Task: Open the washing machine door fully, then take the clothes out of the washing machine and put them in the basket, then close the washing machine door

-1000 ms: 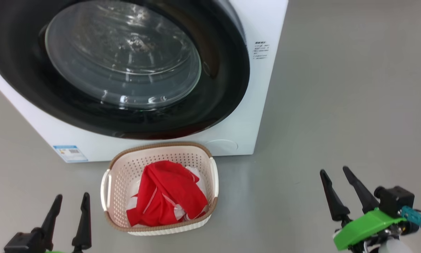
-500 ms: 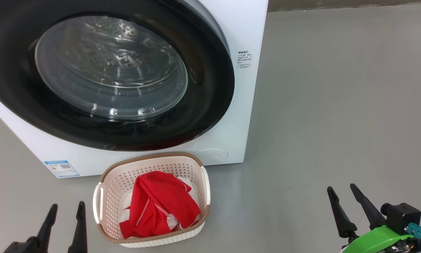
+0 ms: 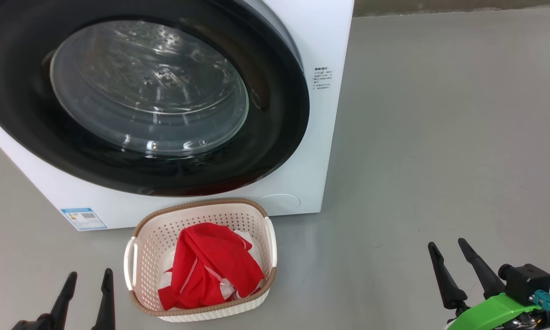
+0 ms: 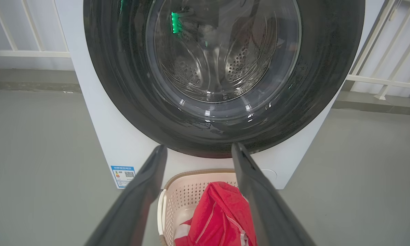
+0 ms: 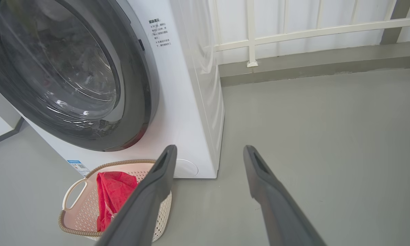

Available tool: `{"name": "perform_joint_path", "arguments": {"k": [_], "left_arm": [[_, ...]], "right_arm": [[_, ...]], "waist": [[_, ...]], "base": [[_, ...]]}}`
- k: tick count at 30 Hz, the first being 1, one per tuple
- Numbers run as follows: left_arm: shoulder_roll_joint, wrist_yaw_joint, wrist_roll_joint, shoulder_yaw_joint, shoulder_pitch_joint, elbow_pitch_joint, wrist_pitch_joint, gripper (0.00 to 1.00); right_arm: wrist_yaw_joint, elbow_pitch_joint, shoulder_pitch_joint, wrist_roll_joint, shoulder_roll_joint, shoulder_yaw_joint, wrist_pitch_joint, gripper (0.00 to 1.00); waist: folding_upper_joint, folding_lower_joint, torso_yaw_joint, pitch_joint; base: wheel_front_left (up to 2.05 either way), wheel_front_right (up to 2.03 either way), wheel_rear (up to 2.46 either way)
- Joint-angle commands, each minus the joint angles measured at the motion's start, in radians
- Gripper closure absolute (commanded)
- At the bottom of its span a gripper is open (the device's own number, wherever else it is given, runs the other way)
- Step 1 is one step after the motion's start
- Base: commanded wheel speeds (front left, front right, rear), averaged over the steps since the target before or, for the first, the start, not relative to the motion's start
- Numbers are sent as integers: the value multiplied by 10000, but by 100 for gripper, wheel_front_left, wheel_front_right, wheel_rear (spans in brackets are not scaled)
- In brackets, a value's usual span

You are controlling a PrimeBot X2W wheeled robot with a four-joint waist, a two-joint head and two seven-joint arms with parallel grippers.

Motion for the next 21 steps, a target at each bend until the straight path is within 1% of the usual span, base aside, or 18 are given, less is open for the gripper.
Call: {"name": "perform_joint_path", "arguments": {"k": [1,4,5,12,15,19,21], "left_arm": [[150,-31,59,384,-209,-233,-93,0],[147,-31,42,405,-231,-218,-93,0],[-13,0,4,43,-2,6,0,100],[-452,2,-30,-102,130,624,68,100],[-492,1,-307,-81,122,638,145,100],[-510,0,-723,-40,82,617,262,100],[-519,0,-931,-19,59,615,318,100]], "right_arm": [[4,-264,-84,-85,-168,182,-51,0],[4,-289,-101,-96,-180,189,-51,0],[0,-34,1,1,-4,2,0,100],[0,622,145,41,333,79,18,100],[0,620,155,301,380,47,91,100],[0,565,150,694,417,-11,203,100],[0,546,144,889,435,-40,259,100]], "waist": [[0,0,12,20],[0,0,20,39],[0,0,21,39],[0,1,22,41],[0,3,32,31],[0,23,52,-10],[0,13,60,-15]], "base": [[0,0,0],[0,0,0],[0,0,0],[0,0,0],[0,0,0],[0,0,0],[0,0,0]]}}
